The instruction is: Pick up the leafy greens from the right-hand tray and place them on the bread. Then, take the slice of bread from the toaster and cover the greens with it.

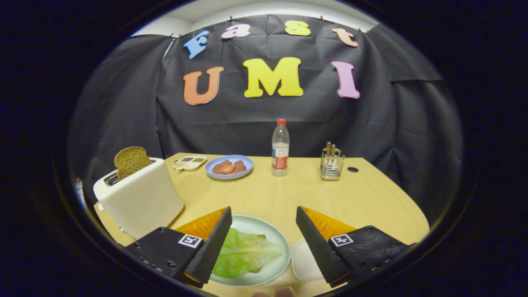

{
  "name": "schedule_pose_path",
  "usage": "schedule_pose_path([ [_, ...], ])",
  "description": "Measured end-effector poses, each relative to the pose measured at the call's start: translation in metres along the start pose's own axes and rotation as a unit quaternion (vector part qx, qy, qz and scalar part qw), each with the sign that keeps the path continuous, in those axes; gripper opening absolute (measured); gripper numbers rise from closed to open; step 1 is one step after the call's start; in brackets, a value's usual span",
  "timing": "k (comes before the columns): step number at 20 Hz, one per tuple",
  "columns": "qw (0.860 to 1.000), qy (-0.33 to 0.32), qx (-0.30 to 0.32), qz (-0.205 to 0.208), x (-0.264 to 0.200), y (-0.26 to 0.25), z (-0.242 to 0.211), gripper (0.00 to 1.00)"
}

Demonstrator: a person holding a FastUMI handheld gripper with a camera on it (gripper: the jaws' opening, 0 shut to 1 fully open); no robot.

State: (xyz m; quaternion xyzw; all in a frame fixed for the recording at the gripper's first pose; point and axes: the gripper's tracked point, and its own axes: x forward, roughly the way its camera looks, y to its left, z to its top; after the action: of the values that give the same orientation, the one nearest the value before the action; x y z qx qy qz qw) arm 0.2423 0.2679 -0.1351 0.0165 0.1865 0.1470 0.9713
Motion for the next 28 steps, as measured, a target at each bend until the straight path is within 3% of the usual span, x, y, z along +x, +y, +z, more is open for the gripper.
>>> schedule_pose_path([
  [5, 0.996, -0.08, 0.009, -0.035, -0.053, 0.023, 0.032, 0.96],
  [11, 0.992, -0.124, 0.006, -0.018, -0.09, 0.106, 0.06, 0.96],
  [21, 0.997, -0.076, 0.005, 0.017, -0.059, 0.244, 0.053, 0.96],
  [28, 0.999, -0.043, -0.015, 0.015, -0.022, 0.289, 0.046, 0.96],
])
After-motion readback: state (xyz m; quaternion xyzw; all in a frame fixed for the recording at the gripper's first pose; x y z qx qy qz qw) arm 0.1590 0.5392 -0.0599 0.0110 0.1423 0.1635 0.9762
